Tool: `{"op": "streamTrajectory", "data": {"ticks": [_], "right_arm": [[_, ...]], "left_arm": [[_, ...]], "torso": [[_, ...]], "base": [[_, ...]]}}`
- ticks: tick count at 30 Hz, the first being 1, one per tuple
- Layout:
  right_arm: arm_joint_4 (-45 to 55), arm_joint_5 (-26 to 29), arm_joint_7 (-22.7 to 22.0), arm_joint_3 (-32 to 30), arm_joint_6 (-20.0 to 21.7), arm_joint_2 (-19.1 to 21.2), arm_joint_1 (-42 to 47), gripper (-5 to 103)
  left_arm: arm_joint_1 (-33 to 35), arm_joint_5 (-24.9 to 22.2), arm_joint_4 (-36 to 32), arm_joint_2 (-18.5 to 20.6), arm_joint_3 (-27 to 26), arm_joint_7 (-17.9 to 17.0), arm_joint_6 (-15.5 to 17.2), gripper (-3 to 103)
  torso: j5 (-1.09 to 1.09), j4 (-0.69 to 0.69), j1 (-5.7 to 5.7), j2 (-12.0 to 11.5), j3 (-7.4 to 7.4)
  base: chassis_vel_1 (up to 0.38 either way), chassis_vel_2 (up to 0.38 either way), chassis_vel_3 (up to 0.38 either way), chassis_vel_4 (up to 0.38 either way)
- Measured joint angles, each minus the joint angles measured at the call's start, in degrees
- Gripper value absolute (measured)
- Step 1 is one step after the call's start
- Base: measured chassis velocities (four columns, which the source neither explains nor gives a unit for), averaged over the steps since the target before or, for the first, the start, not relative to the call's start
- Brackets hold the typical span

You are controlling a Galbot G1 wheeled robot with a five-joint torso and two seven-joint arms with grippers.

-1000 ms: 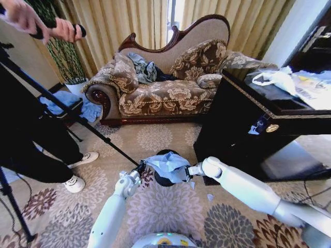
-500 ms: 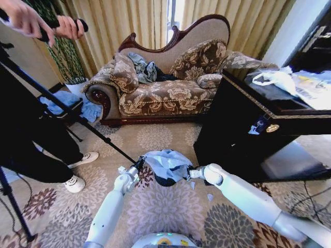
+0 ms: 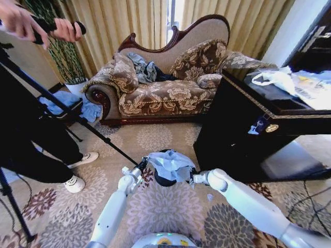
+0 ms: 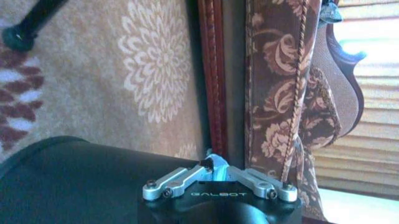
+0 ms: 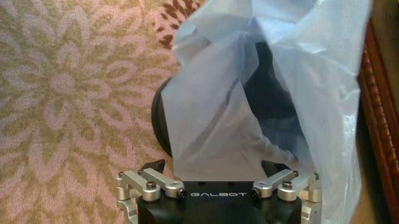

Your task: Place a garbage bag over the trash bin.

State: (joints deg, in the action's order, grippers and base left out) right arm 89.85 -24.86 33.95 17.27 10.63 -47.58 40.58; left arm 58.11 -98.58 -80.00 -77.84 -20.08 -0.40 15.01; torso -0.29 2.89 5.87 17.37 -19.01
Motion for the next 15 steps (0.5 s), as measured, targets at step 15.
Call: {"op": "streamTrajectory", "data": {"ticks": [15], "right_arm": [[-3.1,-2.8,-1.0,-0.1,0.4,-6.0,1.5,100]], "left_arm": [[-0.8,1.3,3.2,0.8,-0.6,1.2,-0.3,0]], "torso": [[0.0,0.0,0.0,0.0,0.0]], "base": [[0.0,0.0,0.0,0.0]]}}
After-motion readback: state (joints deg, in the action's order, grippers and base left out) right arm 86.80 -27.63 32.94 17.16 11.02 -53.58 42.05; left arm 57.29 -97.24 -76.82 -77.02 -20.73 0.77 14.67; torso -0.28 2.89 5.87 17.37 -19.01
